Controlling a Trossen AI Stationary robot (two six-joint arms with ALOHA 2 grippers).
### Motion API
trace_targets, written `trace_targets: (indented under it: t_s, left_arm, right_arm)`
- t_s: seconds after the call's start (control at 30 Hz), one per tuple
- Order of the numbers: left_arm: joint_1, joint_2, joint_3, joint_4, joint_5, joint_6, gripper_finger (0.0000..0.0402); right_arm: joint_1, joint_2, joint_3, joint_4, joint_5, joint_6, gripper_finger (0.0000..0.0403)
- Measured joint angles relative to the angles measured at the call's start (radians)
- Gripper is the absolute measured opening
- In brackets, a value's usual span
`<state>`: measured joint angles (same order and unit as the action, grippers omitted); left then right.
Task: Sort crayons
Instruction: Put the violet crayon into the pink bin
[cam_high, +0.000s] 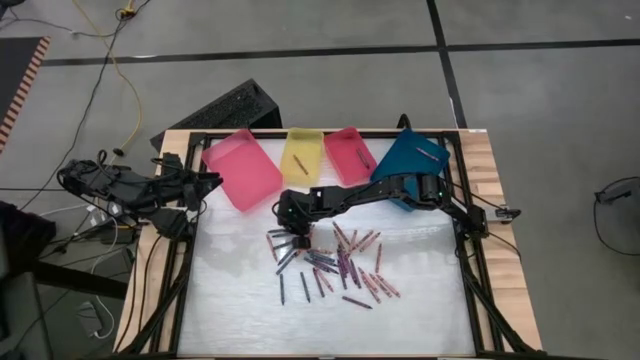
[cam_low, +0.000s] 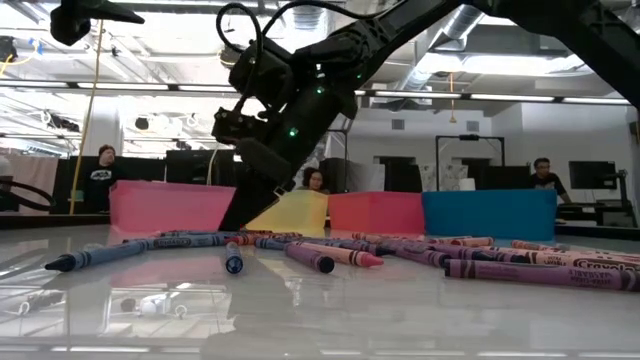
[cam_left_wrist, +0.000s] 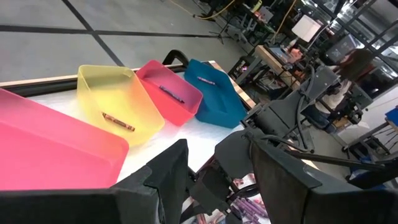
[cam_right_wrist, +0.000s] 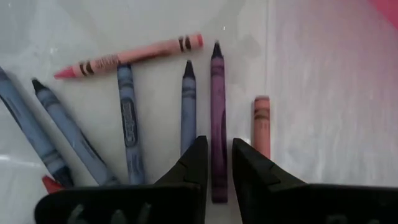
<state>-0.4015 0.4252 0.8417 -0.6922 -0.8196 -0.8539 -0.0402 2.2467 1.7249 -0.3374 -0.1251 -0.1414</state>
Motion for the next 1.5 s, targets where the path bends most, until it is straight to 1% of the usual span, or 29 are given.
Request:
trace_targets:
  t_s: [0.13,0.33,0.43,0.57,0.63,0.87,1.07,1.23,1.5]
  left_arm:
    - [0.000,0.000,0.000,-0.001,0.000,0.000,0.0165]
    - [0.000,0.000,0.000,-0.009,0.000,0.000,0.0165]
    - [0.000,0.000,0.000,-0.009,0.000,0.000,0.0165]
    - [0.000,0.000,0.000,-0.009,0.000,0.000,0.0165]
    - [0.000,0.000,0.000,-0.009,0.000,0.000,0.0165]
    - [0.000,0.000,0.000,-0.009,0.000,0.000,0.0165]
    - [0.000,0.000,0.000,-0.009,0.000,0.000,0.0165]
    - [0.000,0.000,0.000,-0.009,0.001,0.000,0.0165]
    - [0.000,0.000,0.000,-0.009,0.001,0.000,0.0165]
  right_arm:
    - [0.000,-0.001,0.001,-0.027,0.043,-0.001,0.0065]
    - [0.000,-0.001,0.001,-0.042,0.068,0.001,0.0060]
    - [0.000,-0.002,0.002,-0.061,0.073,0.001,0.0046]
    - [0.000,-0.002,0.002,-0.072,0.075,0.001,0.0013]
    - [0.000,-0.002,0.002,-0.072,0.075,0.001,0.0006]
    - [0.000,-0.002,0.009,-0.078,0.075,0.002,0.0007]
    - [-0.001,0.000,0.078,-0.108,0.075,0.002,0.0005]
    - [-0.015,0.000,0.170,-0.134,0.075,0.002,0.0005]
    - [-0.051,0.000,0.306,-0.113,0.077,0.004,0.0004]
